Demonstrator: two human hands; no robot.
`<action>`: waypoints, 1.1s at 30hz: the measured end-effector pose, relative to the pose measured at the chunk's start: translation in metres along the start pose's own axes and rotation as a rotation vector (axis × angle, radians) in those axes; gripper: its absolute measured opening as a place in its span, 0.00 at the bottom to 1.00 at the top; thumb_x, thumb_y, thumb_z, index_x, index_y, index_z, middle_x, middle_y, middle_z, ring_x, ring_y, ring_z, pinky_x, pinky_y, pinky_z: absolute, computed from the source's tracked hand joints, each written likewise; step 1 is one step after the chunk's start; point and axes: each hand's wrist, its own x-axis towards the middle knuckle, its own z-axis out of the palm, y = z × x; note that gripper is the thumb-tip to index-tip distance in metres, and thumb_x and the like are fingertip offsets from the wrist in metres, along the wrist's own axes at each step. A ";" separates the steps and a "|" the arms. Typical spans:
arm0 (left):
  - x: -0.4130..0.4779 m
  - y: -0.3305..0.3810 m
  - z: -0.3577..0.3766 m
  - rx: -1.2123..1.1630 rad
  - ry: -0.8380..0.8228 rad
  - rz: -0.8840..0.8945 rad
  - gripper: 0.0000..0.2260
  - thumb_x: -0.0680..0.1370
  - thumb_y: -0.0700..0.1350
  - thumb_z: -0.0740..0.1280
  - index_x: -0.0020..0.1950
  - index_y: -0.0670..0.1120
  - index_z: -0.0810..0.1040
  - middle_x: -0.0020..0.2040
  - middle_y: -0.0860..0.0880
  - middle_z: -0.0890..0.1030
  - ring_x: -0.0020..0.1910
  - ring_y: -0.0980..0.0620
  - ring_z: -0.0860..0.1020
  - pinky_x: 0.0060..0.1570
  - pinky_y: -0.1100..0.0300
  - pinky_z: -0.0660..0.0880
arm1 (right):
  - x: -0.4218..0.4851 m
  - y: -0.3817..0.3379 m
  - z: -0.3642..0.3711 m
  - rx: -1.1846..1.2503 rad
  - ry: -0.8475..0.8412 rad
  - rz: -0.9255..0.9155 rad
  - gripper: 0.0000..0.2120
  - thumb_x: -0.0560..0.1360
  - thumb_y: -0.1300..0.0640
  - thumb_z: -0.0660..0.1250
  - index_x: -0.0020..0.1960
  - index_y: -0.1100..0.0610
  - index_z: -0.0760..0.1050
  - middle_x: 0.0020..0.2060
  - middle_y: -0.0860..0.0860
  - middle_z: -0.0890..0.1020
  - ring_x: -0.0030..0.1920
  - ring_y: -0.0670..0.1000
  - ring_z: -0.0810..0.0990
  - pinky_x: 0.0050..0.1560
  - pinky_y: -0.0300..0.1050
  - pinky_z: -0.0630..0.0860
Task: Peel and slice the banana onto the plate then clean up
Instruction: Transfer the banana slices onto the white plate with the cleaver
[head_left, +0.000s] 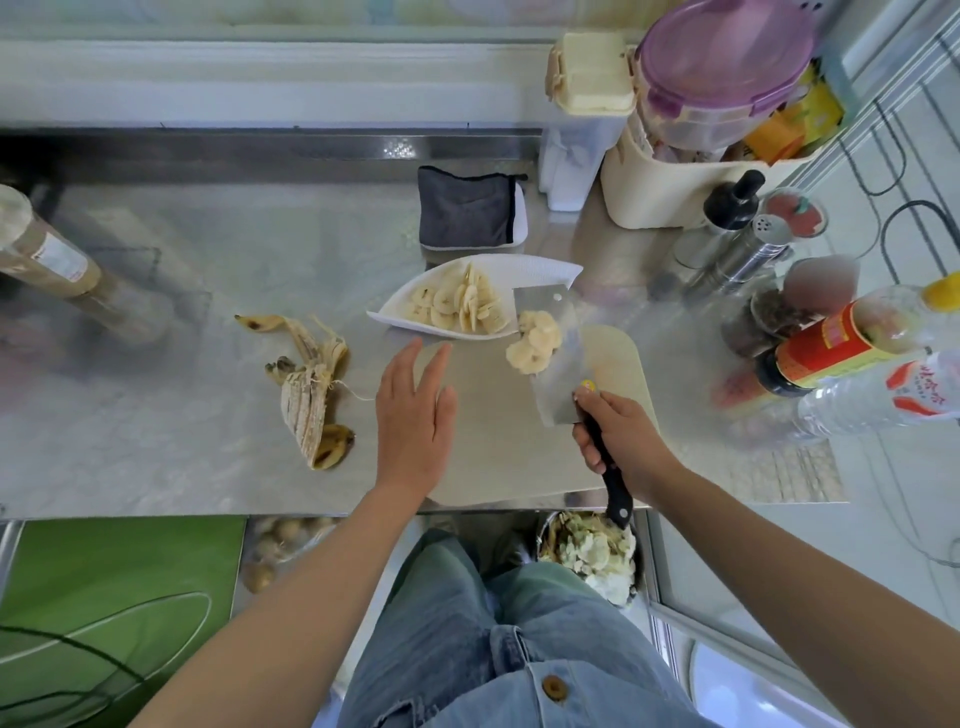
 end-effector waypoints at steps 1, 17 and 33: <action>0.005 0.000 -0.001 0.020 -0.001 0.004 0.21 0.81 0.49 0.49 0.73 0.50 0.66 0.74 0.45 0.61 0.73 0.46 0.58 0.71 0.48 0.57 | 0.004 -0.007 0.001 0.004 0.027 -0.013 0.13 0.80 0.53 0.61 0.39 0.58 0.68 0.25 0.54 0.72 0.19 0.49 0.66 0.19 0.37 0.62; 0.098 0.032 0.014 0.211 -0.295 0.252 0.24 0.79 0.61 0.39 0.73 0.66 0.60 0.78 0.47 0.45 0.75 0.46 0.39 0.70 0.48 0.34 | 0.055 -0.062 0.043 -0.096 0.151 -0.029 0.13 0.81 0.55 0.59 0.40 0.59 0.69 0.29 0.56 0.75 0.22 0.49 0.71 0.24 0.41 0.68; 0.133 0.014 0.021 0.233 -0.280 0.237 0.26 0.80 0.60 0.41 0.71 0.58 0.68 0.78 0.46 0.52 0.75 0.43 0.44 0.72 0.44 0.43 | 0.061 -0.071 0.030 -0.097 0.222 0.036 0.12 0.81 0.54 0.58 0.42 0.60 0.68 0.29 0.55 0.75 0.22 0.50 0.70 0.24 0.41 0.67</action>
